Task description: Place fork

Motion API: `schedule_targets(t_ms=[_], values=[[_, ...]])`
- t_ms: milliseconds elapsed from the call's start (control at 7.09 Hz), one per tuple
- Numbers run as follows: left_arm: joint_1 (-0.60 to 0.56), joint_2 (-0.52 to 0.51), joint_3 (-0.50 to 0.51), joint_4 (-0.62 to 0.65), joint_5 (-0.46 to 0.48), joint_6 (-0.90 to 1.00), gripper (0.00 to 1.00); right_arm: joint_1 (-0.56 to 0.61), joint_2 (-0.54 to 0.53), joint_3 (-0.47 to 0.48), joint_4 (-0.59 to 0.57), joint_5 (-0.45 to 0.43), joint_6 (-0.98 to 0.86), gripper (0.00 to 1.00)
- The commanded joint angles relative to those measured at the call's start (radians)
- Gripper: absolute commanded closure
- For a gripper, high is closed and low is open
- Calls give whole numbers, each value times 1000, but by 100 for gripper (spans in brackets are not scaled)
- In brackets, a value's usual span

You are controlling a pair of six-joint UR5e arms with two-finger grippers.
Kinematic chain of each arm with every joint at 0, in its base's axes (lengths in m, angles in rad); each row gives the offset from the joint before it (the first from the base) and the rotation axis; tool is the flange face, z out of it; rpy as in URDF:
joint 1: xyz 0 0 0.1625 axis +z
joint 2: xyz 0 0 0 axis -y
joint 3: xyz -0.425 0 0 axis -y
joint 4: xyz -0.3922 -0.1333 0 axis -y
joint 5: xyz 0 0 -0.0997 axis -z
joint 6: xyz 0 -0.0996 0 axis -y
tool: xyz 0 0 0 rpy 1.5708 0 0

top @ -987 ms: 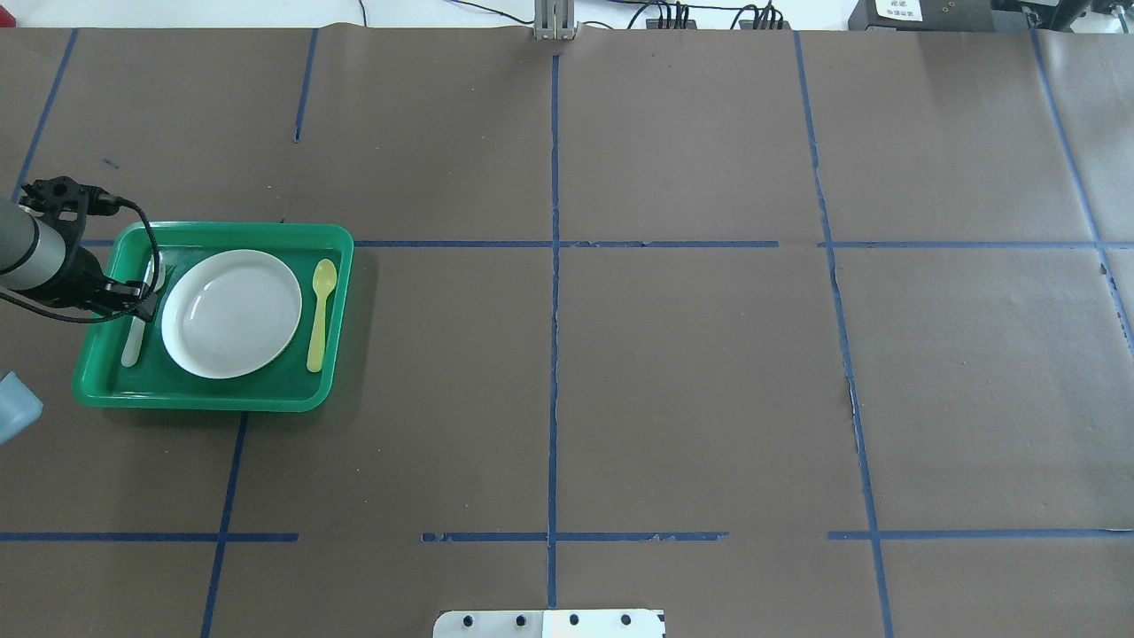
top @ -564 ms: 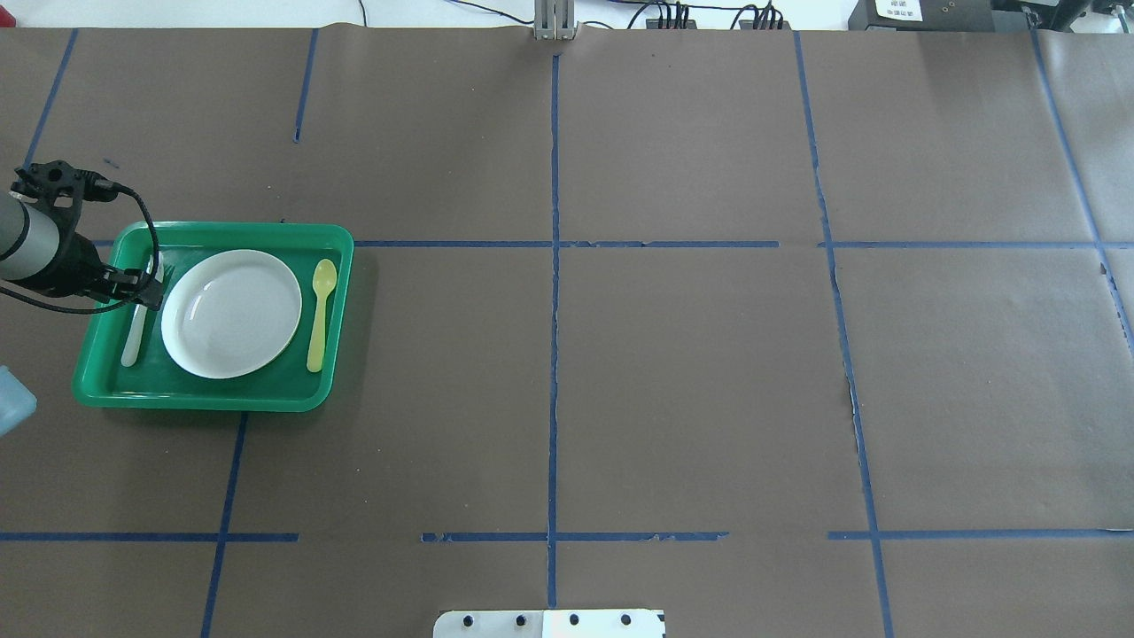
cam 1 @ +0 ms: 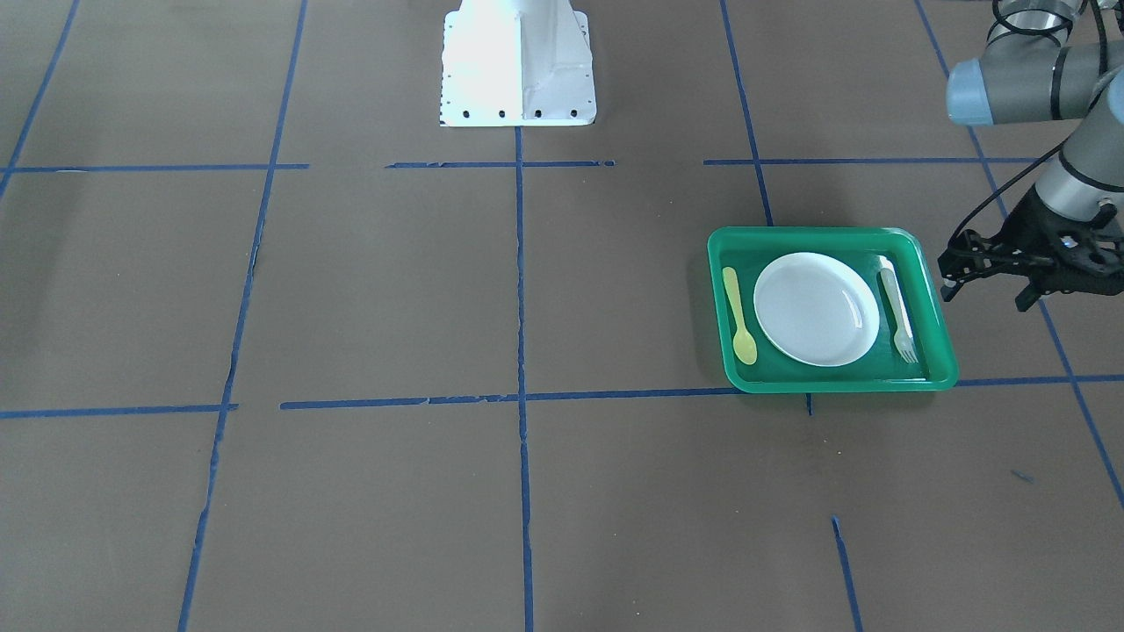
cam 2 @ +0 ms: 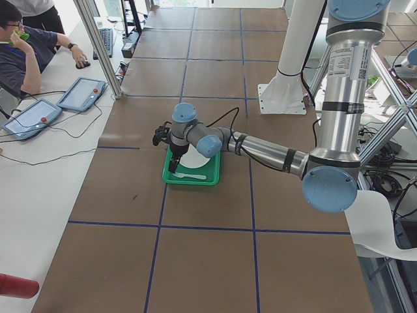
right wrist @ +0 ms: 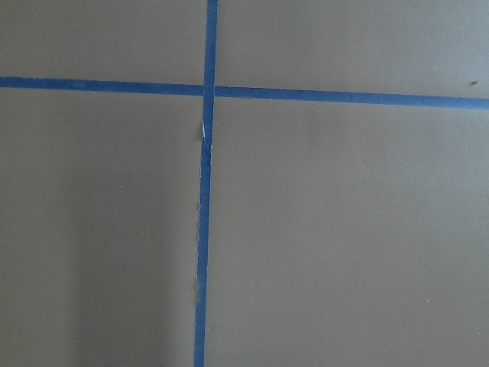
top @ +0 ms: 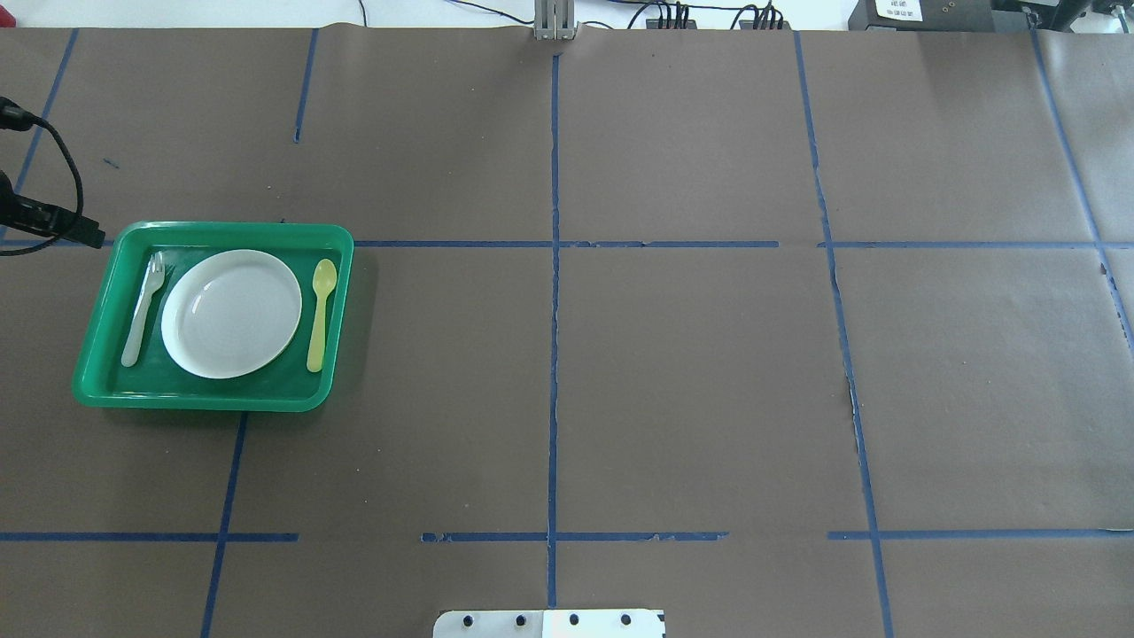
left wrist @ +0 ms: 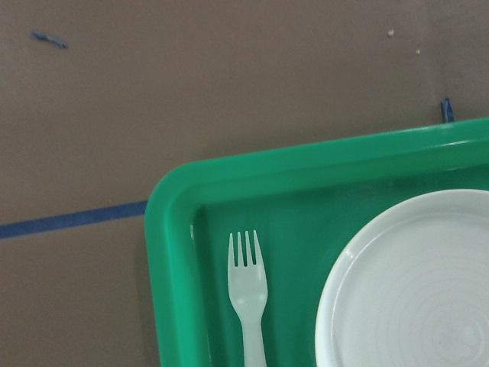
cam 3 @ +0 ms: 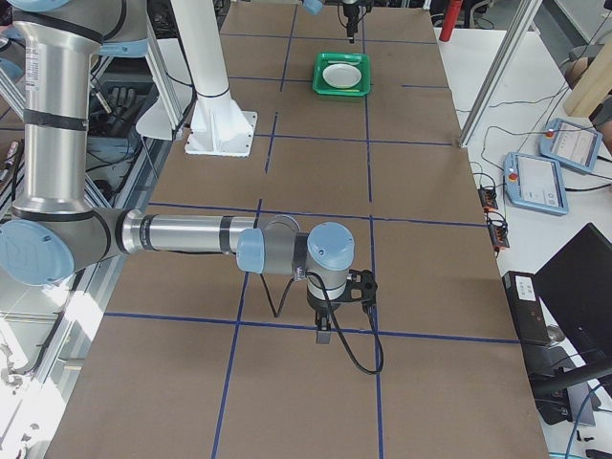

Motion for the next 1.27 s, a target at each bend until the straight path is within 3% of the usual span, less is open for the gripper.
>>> schedule_targets(t_ms=[0, 282, 423, 705, 1128], values=[[-204, 34, 24, 67, -103, 180, 0, 0, 0, 0, 0, 0, -2, 0], [-329, 103, 34, 145, -108, 279, 0, 0, 0, 0, 0, 0, -2, 0], [-382, 105, 34, 276, -143, 387, 0, 0, 0, 0, 0, 0, 0, 0], [-426, 108, 33, 416, -186, 568, 0, 0, 0, 0, 0, 0, 0, 0], [-440, 109, 27, 566, -235, 569, 0, 0, 0, 0, 0, 0, -2, 0]])
